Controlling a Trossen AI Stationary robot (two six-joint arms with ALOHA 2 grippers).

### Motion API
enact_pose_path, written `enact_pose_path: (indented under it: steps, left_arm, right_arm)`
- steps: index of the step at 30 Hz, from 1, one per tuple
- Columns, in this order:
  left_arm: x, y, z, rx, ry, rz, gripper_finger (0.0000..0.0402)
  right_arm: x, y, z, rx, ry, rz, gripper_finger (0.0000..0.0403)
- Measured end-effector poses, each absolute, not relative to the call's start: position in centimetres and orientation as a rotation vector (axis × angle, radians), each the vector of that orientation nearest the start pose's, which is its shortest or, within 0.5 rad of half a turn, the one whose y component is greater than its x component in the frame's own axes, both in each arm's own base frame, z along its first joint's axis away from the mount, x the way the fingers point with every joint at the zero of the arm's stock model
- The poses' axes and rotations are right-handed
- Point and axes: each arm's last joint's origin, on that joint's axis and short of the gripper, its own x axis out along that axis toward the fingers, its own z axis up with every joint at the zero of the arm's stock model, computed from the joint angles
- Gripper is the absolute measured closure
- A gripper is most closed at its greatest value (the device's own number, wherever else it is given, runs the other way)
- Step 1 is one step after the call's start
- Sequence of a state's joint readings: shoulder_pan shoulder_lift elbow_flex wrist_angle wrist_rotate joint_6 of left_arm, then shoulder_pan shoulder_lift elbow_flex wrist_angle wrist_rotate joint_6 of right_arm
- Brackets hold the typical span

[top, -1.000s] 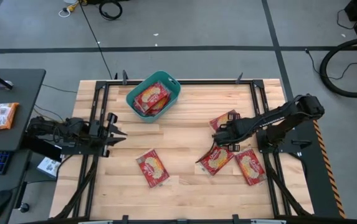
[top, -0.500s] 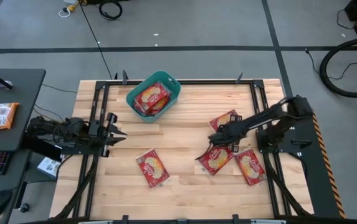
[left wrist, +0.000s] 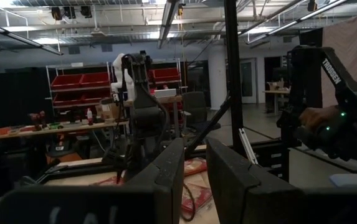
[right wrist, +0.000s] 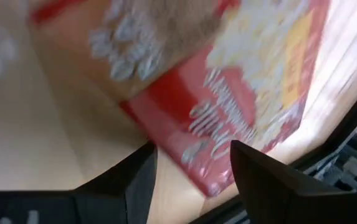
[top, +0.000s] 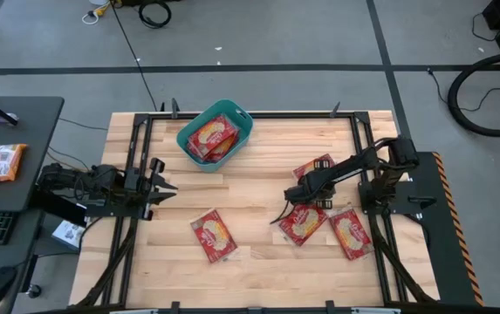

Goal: Sort popcorn bags into baskets
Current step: Put the red popcorn bag into the green bin

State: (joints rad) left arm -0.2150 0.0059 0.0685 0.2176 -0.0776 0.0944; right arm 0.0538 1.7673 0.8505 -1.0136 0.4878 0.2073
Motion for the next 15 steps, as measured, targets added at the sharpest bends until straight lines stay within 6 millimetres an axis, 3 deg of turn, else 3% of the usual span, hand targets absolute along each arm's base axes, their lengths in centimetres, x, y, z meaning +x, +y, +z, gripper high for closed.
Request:
enact_pose_path:
  steps: [5, 12, 15]
  left_arm:
    - [8.8, -1.7, 20.7, 0.053, -0.284, -0.123, 0.0329]
    - [8.8, -1.7, 20.7, 0.053, -0.284, -0.123, 0.0329]
    - [8.8, -1.7, 20.7, 0.053, -0.284, -0.123, 0.0329]
  right_arm:
    - [24.1, -0.7, 11.7, -0.376, 1.775, -0.46, 0.0247]
    - [24.9, -0.9, 11.5, -0.364, 1.698, -0.455, 0.038]
    - [25.1, -0.8, 11.7, -0.375, 1.673, -0.464, 0.0387]
